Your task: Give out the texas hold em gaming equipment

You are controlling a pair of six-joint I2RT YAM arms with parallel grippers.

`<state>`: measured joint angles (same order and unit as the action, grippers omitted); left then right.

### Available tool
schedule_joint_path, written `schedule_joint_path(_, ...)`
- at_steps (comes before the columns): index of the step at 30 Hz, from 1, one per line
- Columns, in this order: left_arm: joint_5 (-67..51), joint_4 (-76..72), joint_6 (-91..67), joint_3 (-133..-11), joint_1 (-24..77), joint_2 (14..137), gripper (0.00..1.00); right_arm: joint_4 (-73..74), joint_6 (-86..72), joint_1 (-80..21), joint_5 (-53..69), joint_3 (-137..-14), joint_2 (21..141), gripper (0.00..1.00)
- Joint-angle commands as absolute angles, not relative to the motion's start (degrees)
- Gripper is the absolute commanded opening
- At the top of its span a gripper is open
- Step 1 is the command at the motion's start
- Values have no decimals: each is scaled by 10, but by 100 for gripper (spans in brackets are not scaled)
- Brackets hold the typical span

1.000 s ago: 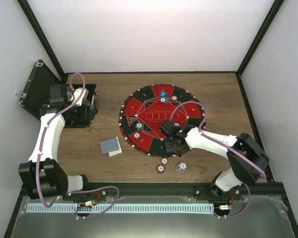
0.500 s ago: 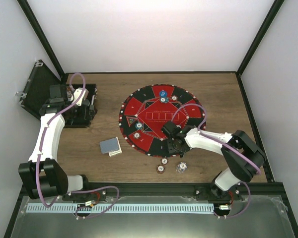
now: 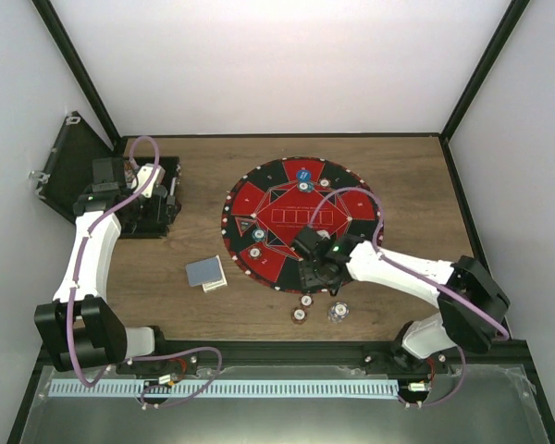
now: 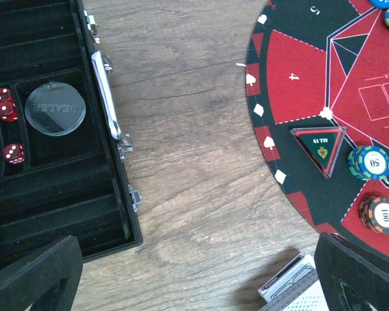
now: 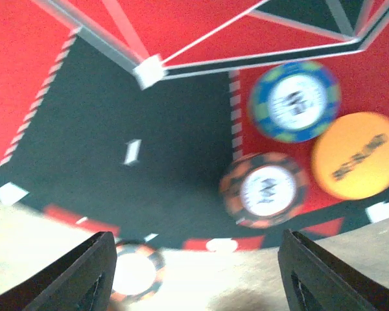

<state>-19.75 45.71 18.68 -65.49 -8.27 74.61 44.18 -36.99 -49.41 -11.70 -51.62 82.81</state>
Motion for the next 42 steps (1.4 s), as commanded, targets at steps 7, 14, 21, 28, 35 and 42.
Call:
schedule_joint_path(7,-204,452,192,-654,-86,744,100,493,-457,-672,-88,-561,868,76)
schedule_joint_path(14,-205,453,191,-654,-86,742,100,467,-456,-709,-61,-563,912,75)
schedule_joint_path(21,-203,454,195,-654,-86,740,100,477,-461,-711,-77,-569,914,74)
schedule_joint_path(28,-207,454,193,-653,-86,741,100,489,-466,-712,-85,-567,907,73)
schedule_joint_path(35,-209,454,194,-653,-86,741,100,540,-471,-650,-108,-558,824,72)
schedule_joint_path(42,-212,451,192,-651,-87,740,100,568,-496,-603,-104,-530,768,72)
